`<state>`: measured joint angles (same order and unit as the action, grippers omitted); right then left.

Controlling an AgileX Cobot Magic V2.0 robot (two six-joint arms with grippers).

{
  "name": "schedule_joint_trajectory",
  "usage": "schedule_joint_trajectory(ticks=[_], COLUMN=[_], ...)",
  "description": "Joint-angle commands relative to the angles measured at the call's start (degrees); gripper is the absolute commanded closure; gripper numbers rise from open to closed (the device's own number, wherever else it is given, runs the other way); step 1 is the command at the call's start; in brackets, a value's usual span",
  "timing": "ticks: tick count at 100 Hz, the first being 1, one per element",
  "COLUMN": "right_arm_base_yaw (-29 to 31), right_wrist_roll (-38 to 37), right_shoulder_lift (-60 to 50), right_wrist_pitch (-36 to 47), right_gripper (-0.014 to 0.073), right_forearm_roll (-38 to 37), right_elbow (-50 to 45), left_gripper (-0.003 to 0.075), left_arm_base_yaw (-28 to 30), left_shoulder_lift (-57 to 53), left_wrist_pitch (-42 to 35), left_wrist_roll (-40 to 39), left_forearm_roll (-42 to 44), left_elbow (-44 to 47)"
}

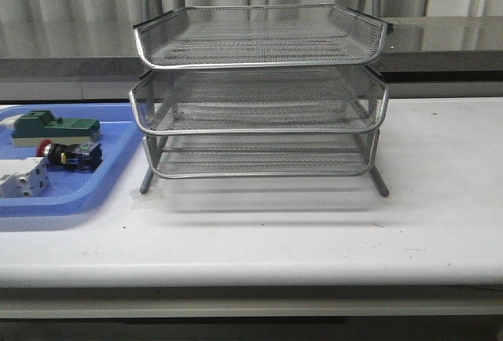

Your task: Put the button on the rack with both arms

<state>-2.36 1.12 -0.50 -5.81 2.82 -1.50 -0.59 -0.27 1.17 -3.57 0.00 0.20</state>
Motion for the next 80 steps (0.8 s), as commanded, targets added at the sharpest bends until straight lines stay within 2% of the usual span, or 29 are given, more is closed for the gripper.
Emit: schedule_joint_trajectory(ticks=[1, 68, 80], right_arm_base_yaw=[0.3, 0.3, 0.3], right_wrist_roll=[0.2, 0.2, 0.2], right_shoulder_lift=[-1.1, -1.1, -1.1], right_wrist_pitch=[4.6, 4.6, 8.0], right_gripper=[0.0652, 0.0652, 0.0652], right_forearm_roll=[-0.4, -0.4, -0.3], right_elbow=[-0.1, -0.1, 0.0], left_gripper=[0.0741, 0.0741, 0.0741], left_arm_base_yaw=[0.1, 0.1, 0.1], left_shoulder_lift=[-1.8, -1.8, -1.8], left_wrist_pitch=[-4.6, -4.6, -4.6], left_wrist_roll=[-0.4, -0.4, -0.4], left_forearm_roll=[-0.3, -0.3, -0.3], left_elbow=[2.0, 2.0, 2.0])
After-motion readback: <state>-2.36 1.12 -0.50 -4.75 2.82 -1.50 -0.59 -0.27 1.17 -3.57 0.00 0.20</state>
